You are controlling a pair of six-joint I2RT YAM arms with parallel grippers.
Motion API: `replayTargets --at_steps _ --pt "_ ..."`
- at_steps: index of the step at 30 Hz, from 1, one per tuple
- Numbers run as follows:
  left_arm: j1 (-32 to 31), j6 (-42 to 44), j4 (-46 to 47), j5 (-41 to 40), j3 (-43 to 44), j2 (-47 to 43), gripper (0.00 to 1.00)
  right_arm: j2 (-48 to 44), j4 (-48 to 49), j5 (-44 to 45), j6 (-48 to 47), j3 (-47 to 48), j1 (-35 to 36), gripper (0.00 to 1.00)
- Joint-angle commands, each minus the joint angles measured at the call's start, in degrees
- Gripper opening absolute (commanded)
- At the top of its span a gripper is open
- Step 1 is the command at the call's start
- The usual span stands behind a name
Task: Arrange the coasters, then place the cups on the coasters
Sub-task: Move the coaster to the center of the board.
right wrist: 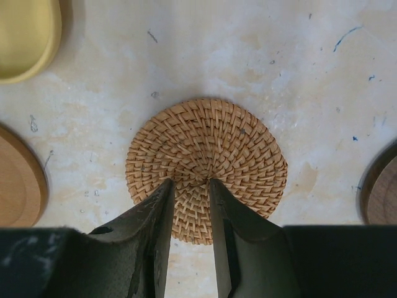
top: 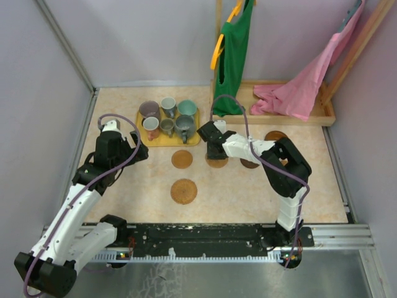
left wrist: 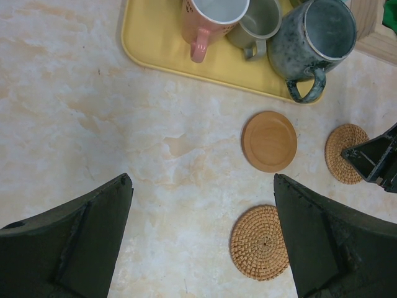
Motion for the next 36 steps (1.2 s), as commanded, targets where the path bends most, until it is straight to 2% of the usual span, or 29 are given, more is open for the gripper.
replayTargets --at_steps 1,9,17,24,31,36 --pt "0.29 0.33 -0.14 0.71 1.69 0.01 1.00 2.56 1.03 2.20 -1.91 1.15 -1.41 0.30" --pt "0.29 0.28 -0.17 0.74 1.69 -0.11 1.00 0.75 0.28 2.85 -2.27 1.82 -1.43 0.30" --pt "0.31 0.81 0.79 1.07 1.61 0.05 1.00 -8.40 -2.13 5.10 -2.24 1.75 -2.04 0.32" --pt "0.31 1.91 2.25 2.53 0.57 0.05 1.00 -17.12 -4.46 6.20 -1.47 -3.33 -7.19 0.32" --pt "0.29 2.05 3.30 3.79 -0.53 0.18 1.00 -24.52 -6.04 6.29 -0.63 -12.87 -16.79 0.31" --pt "0.29 1.91 4.17 4.75 -1.38 0.31 1.00 -26.63 -6.92 5.83 0.82 -17.92 -23.23 0.29"
